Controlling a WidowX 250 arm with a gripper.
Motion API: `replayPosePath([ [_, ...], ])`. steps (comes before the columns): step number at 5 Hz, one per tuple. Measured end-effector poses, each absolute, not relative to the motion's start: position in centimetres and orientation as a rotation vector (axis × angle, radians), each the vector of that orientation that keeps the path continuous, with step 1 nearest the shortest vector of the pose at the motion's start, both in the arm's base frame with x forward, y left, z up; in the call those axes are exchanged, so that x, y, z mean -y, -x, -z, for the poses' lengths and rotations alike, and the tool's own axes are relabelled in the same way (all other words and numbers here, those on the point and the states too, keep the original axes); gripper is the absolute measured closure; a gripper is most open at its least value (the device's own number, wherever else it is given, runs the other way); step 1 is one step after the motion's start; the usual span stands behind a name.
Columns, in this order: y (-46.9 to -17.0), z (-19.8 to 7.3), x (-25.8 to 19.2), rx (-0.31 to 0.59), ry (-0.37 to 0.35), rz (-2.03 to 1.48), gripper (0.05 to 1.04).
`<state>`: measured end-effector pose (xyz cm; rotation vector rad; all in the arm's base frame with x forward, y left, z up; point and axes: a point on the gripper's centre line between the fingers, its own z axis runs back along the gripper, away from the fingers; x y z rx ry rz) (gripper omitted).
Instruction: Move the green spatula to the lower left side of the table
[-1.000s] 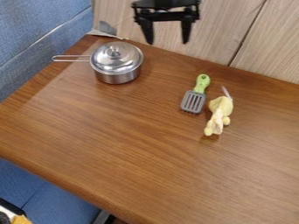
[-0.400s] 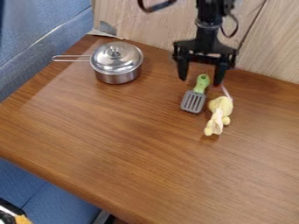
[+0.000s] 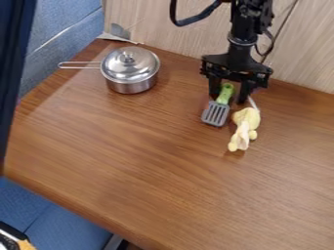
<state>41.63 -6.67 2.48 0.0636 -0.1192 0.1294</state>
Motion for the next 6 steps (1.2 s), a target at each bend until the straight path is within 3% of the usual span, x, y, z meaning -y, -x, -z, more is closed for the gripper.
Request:
replayPosePath([
  [1,-41.4,-2.4,6.4,0.138,-0.071,-0.135,0.649],
  [2,-40.9,-2.9,6.1,0.139,-0.068,-0.144,0.651],
  [4,-40.7,-7.3,4.1,0.219,-0.044,-0.2,0.652],
  [5,-39.5,-9.5,1.9,0.257,-0.027,-0.249,0.652],
  [6,-36.2,-11.0,-2.3,0.262,0.029,-0.321,0.652],
])
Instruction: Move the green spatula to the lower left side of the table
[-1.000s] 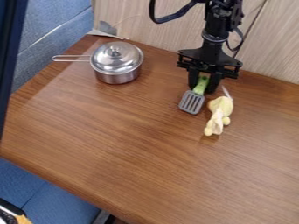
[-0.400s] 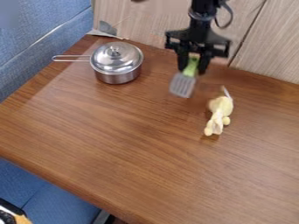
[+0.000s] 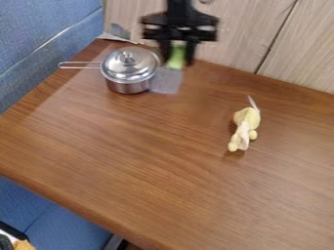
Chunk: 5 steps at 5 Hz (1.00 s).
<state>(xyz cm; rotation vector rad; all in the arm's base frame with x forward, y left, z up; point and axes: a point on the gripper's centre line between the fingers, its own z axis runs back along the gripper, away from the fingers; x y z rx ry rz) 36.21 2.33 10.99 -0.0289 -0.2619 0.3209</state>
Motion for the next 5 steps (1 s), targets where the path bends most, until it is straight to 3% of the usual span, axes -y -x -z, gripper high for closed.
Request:
replayPosePath([
  [1,-32.8,-11.6,-5.9,0.259,0.039,-0.338,0.652],
  [3,-29.2,-10.7,-11.6,0.248,-0.037,-0.43,0.652],
  [5,-27.3,-4.7,-14.5,0.201,-0.075,-0.58,0.652],
])
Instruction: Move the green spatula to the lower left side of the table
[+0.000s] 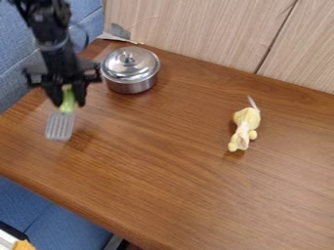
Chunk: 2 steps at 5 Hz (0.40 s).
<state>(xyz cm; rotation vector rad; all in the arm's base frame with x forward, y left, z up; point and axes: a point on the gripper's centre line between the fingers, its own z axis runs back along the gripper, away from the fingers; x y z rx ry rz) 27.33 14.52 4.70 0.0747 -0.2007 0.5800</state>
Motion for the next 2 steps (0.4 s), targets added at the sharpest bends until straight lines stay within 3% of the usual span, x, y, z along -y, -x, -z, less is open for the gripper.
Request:
replayPosePath([
  [1,-27.14,-3.41,-14.78,0.174,-0.085,-0.606,0.652],
  [2,-27.29,-2.86,-14.62,0.146,-0.109,-0.613,0.584],
])
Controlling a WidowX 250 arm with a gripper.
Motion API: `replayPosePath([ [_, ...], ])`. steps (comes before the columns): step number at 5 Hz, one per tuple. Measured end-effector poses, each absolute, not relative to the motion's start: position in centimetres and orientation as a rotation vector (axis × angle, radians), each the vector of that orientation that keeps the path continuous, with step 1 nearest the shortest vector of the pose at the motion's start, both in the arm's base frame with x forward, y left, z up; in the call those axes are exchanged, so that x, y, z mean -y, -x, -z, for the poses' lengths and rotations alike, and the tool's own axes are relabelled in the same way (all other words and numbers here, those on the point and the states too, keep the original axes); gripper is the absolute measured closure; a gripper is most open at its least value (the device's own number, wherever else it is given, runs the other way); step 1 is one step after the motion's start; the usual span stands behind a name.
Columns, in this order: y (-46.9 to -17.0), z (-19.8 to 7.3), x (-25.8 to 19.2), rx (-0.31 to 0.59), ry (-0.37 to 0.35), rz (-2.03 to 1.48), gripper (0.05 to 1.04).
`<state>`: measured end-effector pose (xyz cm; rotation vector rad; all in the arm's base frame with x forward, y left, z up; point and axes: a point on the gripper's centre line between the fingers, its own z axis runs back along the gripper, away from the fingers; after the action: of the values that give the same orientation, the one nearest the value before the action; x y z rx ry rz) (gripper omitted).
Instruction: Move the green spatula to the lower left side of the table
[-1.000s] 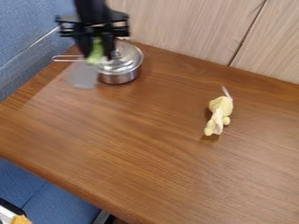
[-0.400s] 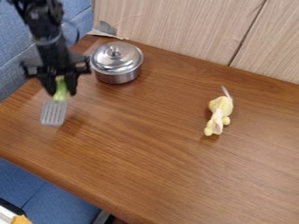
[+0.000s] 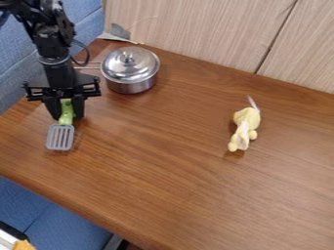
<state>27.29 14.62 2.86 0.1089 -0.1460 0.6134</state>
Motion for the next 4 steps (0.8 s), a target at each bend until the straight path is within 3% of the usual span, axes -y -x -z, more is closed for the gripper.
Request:
replayPosePath([
  [1,-27.3,-3.1,-14.7,0.129,-0.144,-0.632,0.275],
  [2,-27.2,-3.3,-14.9,0.121,-0.158,-0.654,0.077],
  [4,-27.4,-4.2,-14.6,0.099,-0.179,-0.639,0.083],
])
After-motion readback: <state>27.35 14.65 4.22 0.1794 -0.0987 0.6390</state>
